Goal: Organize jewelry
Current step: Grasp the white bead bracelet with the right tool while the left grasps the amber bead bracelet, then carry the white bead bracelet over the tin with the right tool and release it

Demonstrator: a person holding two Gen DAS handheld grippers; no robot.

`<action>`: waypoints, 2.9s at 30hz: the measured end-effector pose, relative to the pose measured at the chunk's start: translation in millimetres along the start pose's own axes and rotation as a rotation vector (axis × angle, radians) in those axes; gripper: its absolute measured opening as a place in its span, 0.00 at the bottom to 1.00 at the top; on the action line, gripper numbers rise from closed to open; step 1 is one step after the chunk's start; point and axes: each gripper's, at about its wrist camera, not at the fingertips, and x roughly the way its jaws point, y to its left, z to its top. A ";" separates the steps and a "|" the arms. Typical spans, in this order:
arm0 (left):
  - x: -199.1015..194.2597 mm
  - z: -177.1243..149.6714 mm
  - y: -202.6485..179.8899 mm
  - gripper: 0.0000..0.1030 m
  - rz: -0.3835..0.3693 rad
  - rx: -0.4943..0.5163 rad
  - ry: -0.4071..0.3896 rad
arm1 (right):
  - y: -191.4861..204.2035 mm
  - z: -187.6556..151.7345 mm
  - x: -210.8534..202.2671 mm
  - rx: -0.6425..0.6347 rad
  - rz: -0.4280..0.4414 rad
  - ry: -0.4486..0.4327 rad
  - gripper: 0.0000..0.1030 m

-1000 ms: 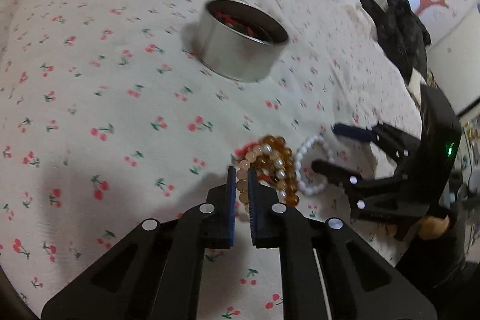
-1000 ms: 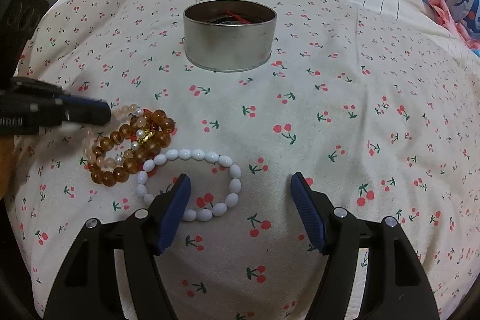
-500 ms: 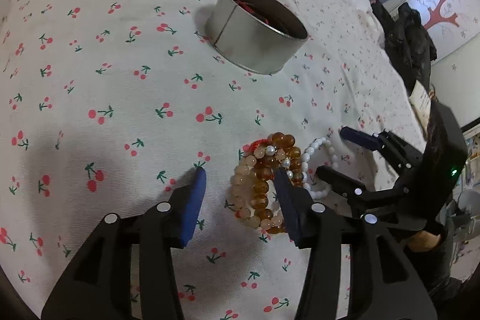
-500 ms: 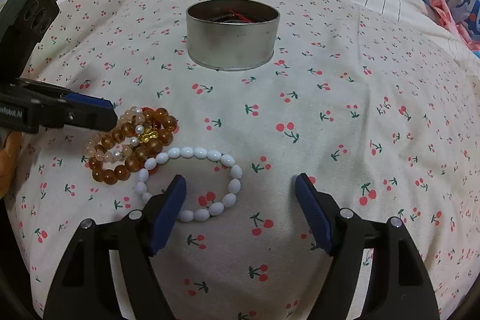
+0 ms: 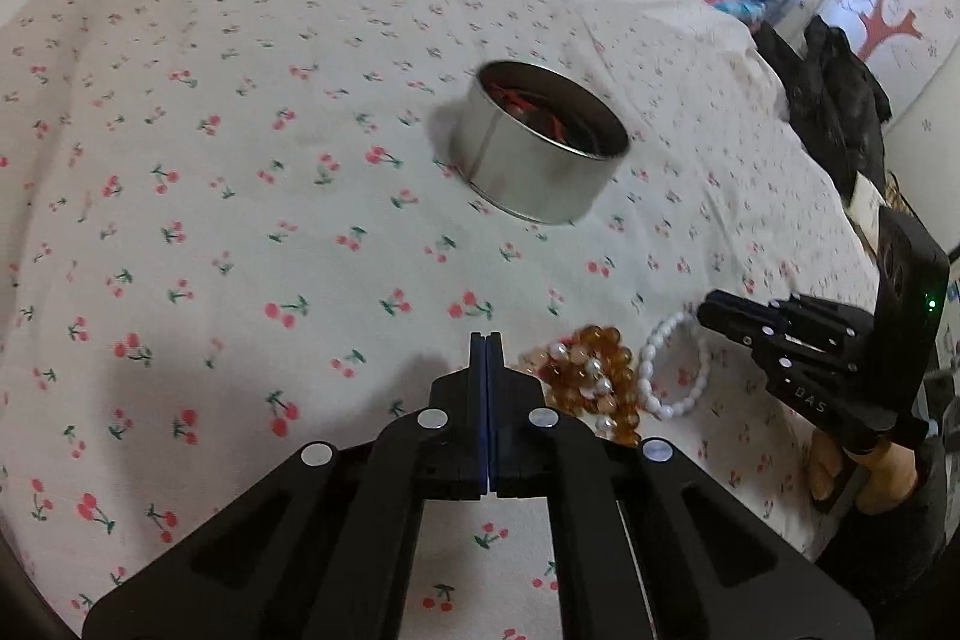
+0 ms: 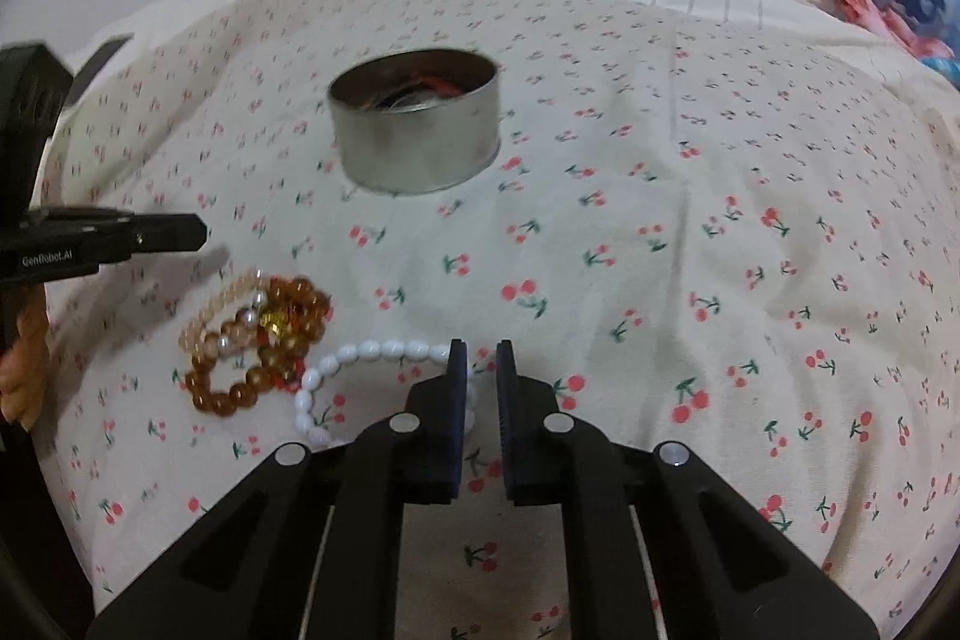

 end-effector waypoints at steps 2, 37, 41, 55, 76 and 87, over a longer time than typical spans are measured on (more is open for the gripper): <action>6.3 0.0 3.0 0.00 -0.052 -0.021 0.053 | -5.8 -0.5 4.6 0.028 0.020 0.029 0.13; 26.4 -13.0 -9.2 0.07 0.054 0.063 0.146 | 18.8 -8.5 14.9 -0.084 -0.024 0.037 0.08; 21.4 -12.3 -14.3 0.07 0.058 0.095 0.118 | 14.0 -7.6 8.1 -0.059 -0.018 0.005 0.08; -25.8 4.3 -30.2 0.07 -0.050 0.129 -0.112 | -7.7 7.4 -22.7 0.062 0.053 -0.131 0.08; -42.8 31.7 -66.4 0.07 -0.132 0.187 -0.148 | -5.7 24.5 -54.6 0.114 0.245 -0.273 0.08; -32.4 66.9 -91.1 0.07 -0.113 0.258 -0.150 | -17.2 29.9 -56.5 0.157 0.255 -0.285 0.08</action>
